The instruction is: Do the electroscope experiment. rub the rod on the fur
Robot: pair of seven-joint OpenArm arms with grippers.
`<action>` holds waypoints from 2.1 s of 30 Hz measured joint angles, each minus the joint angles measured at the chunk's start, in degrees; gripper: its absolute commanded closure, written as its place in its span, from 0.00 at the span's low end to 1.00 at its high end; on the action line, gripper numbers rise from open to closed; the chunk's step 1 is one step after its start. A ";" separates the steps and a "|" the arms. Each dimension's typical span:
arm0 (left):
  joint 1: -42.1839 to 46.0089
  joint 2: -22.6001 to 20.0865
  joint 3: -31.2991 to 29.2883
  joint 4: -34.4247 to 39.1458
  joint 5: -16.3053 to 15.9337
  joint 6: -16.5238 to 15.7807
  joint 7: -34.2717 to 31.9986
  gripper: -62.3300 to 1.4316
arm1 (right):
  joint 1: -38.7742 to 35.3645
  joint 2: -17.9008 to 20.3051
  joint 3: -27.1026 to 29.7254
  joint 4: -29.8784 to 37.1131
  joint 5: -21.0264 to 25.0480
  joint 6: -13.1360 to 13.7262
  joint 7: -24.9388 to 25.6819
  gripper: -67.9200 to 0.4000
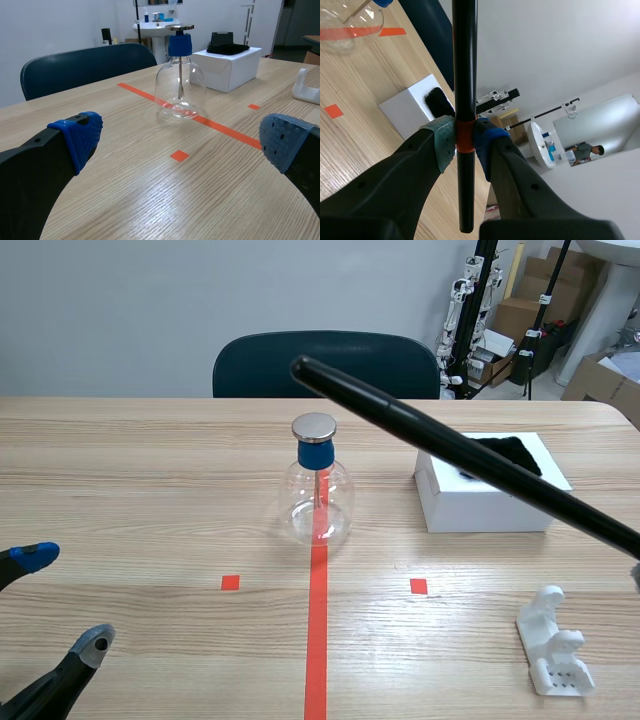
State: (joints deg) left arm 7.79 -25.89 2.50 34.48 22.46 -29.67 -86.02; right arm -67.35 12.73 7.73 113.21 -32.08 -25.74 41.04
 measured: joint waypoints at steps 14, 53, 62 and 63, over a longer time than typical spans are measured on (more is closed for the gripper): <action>0.00 0.00 0.00 0.00 0.00 0.00 0.00 0.00 | 0.02 0.00 0.00 0.00 0.00 0.02 -0.31 0.96; 0.00 0.00 0.00 0.00 0.00 0.00 0.00 0.00 | 0.02 0.00 0.00 -0.02 -1.36 0.02 -1.68 0.96; 0.00 0.00 0.00 0.00 0.00 0.00 0.00 0.00 | 0.02 0.00 0.00 -0.02 -1.36 0.00 -1.68 0.96; 0.00 0.00 0.00 0.00 0.00 0.00 0.00 0.00 | 0.02 0.00 0.00 -0.02 -1.36 0.00 -1.68 0.96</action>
State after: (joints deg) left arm 7.79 -25.89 2.50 34.48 22.46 -29.67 -86.02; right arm -67.33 12.73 7.73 113.19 -33.43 -25.74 39.35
